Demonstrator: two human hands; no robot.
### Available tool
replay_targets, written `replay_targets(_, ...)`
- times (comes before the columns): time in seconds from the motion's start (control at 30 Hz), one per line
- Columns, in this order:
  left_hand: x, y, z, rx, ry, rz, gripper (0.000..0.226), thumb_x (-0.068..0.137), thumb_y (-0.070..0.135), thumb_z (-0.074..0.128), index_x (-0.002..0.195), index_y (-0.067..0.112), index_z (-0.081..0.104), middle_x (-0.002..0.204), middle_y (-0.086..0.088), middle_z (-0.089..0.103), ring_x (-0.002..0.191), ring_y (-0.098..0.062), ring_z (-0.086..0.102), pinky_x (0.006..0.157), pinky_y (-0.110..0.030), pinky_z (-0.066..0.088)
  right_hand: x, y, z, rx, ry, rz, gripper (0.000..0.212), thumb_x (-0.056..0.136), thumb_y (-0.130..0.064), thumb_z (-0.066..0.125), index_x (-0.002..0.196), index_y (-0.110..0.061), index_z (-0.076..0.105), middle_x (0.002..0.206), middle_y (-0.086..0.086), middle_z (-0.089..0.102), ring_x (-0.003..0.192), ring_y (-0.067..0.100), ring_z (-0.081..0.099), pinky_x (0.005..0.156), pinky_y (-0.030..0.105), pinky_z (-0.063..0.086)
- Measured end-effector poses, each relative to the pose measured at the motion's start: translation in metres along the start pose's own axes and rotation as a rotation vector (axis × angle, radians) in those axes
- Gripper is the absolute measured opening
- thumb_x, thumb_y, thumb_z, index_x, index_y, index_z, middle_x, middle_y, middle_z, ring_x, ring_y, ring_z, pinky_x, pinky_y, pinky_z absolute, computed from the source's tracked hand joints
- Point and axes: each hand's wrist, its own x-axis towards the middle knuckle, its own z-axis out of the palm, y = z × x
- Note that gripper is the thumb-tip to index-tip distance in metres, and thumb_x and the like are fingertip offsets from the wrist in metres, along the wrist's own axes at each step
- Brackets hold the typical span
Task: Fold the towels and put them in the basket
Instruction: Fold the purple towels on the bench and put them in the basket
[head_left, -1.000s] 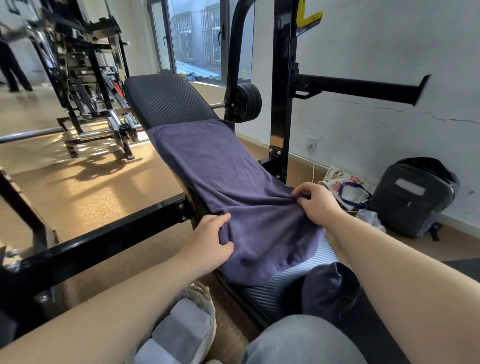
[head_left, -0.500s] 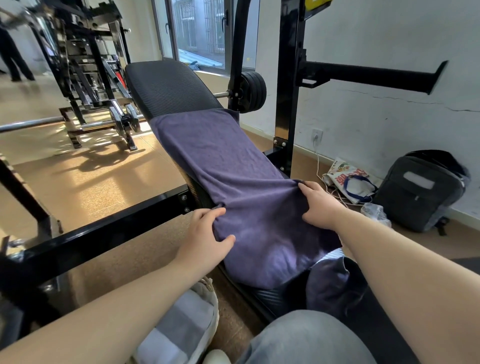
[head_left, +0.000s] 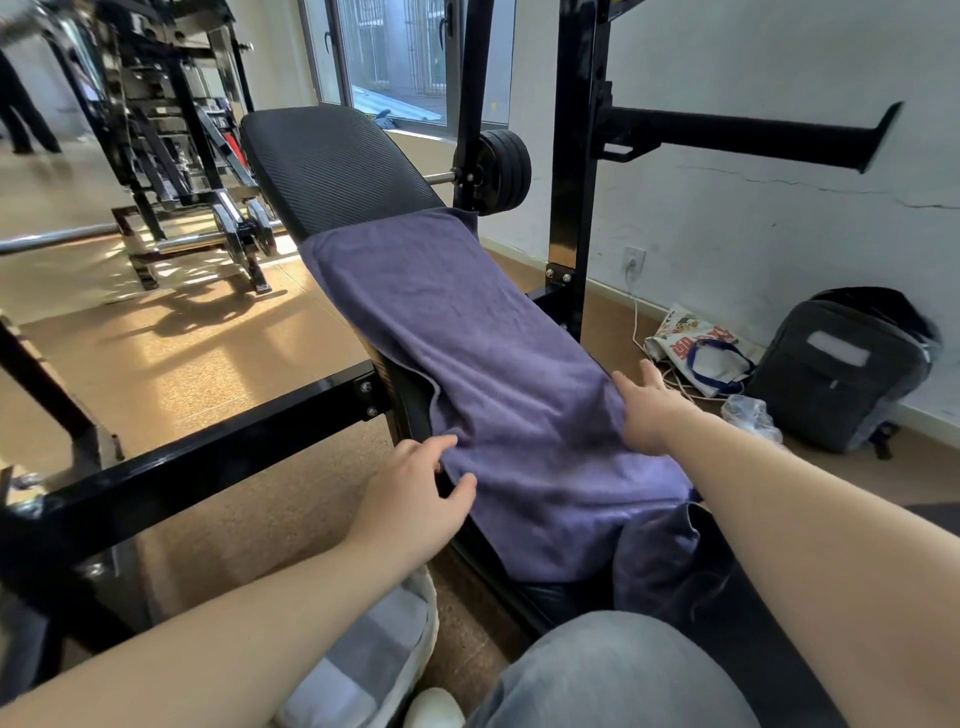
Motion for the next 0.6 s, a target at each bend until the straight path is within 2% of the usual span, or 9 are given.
replay_targets(0.07,0.01,-0.002,-0.006,-0.014,0.043,-0.024,0.062,0.077,0.065,0.045,0.13,0.038,0.058,0.097,0.015,0.051,0.086,-0.009,0.052,0.077,-0.029,0.042,-0.002,-0.007,-0.002,0.066,0.062,0.021,0.08,0.09,-0.009,0.052,0.16,-0.024,0.015,0.167,0.012,-0.011,0.14,0.046,0.037,0.106,0.049,0.046)
replay_targets(0.13,0.021,-0.005,-0.013,-0.012,0.082,-0.058,0.048,0.083,0.057,0.053,0.126,0.036,0.059,0.097,0.011,0.049,0.081,-0.007,0.049,0.075,-0.029,0.04,-0.002,-0.015,-0.007,0.116,0.123,-0.02,0.077,0.089,-0.011,0.053,0.157,-0.025,0.022,0.168,0.012,-0.004,0.141,0.047,0.034,0.107,0.051,0.044)
replay_targets(0.23,0.034,-0.008,-0.022,-0.015,0.108,-0.095,0.037,0.091,0.046,0.059,0.125,0.034,0.059,0.103,0.007,0.049,0.08,-0.006,0.047,0.075,-0.029,0.038,0.001,-0.027,-0.014,0.158,0.144,-0.092,0.08,0.087,-0.012,0.056,0.158,-0.028,0.021,0.167,0.013,0.0,0.145,0.045,0.028,0.111,0.051,0.04)
replay_targets(0.47,0.066,-0.003,-0.041,-0.067,0.146,-0.119,0.032,0.093,0.041,0.059,0.123,0.032,0.059,0.109,0.006,0.051,0.095,-0.015,0.054,0.083,-0.03,0.041,0.016,-0.062,-0.025,0.247,0.188,-0.195,0.079,0.089,-0.013,0.055,0.159,-0.029,0.022,0.168,0.01,0.003,0.145,0.043,0.03,0.113,0.045,0.038)
replay_targets(0.6,0.087,-0.004,-0.052,-0.09,0.193,-0.12,0.032,0.093,0.04,0.058,0.124,0.032,0.058,0.114,0.004,0.051,0.095,-0.015,0.054,0.082,-0.029,0.041,0.032,-0.084,-0.036,0.293,0.208,-0.25,0.077,0.089,-0.018,0.056,0.158,-0.029,0.024,0.167,0.009,0.008,0.144,0.042,0.032,0.112,0.044,0.039)
